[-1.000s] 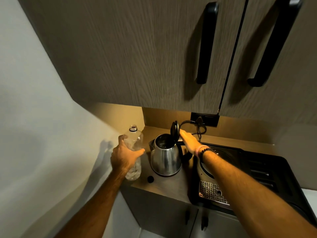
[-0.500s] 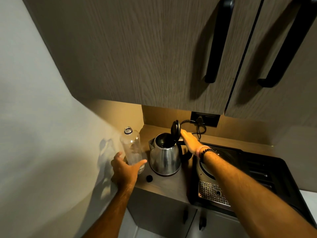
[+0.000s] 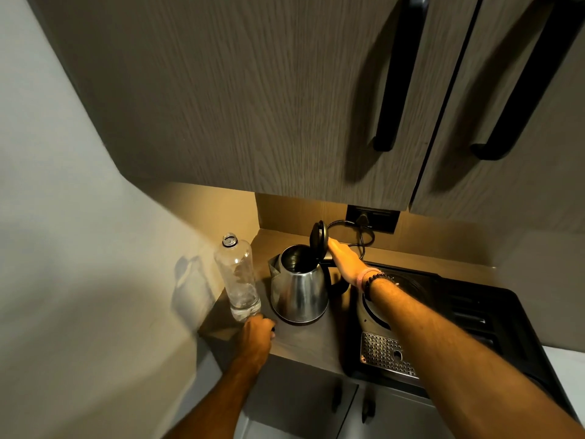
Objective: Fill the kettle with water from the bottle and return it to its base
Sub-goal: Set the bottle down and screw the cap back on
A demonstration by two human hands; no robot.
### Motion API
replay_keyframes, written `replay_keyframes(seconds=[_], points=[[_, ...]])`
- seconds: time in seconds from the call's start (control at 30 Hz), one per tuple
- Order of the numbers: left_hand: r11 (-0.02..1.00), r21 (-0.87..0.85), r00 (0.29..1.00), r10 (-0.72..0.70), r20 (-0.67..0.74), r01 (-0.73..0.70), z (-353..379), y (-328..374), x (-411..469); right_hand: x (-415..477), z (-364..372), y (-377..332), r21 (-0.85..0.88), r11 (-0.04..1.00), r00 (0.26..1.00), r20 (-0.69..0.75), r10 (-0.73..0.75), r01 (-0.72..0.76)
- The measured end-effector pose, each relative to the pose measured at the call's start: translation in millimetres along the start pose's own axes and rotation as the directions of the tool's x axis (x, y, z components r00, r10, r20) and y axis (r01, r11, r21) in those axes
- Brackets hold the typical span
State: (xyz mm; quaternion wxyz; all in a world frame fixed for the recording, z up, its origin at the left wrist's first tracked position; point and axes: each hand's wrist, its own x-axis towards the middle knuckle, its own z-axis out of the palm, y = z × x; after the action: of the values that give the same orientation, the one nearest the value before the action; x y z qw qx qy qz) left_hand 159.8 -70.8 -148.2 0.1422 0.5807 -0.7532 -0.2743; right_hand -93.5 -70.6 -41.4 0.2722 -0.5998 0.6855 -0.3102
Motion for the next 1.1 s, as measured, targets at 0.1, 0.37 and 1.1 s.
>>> replay_keyframes(seconds=[0.1, 0.37, 1.1], points=[[0.961, 0.184, 0.977, 0.211, -0.015, -0.204, -17, 13, 0, -1, 0, 1, -0.003, 1.0, 1.0, 0.003, 0.008, -0.008], [0.843, 0.202, 0.588, 0.5, -0.635, -0.499, -127, 73, 0, -5, -3, -4, 0.025, 0.999, 0.999, 0.006, 0.032, -0.032], [0.924, -0.226, 0.73, 0.077, -0.679, -0.309, -156, 59, 36, -12, -5, -14, 0.042, 0.999, 0.999, 0.029, 0.015, -0.016]])
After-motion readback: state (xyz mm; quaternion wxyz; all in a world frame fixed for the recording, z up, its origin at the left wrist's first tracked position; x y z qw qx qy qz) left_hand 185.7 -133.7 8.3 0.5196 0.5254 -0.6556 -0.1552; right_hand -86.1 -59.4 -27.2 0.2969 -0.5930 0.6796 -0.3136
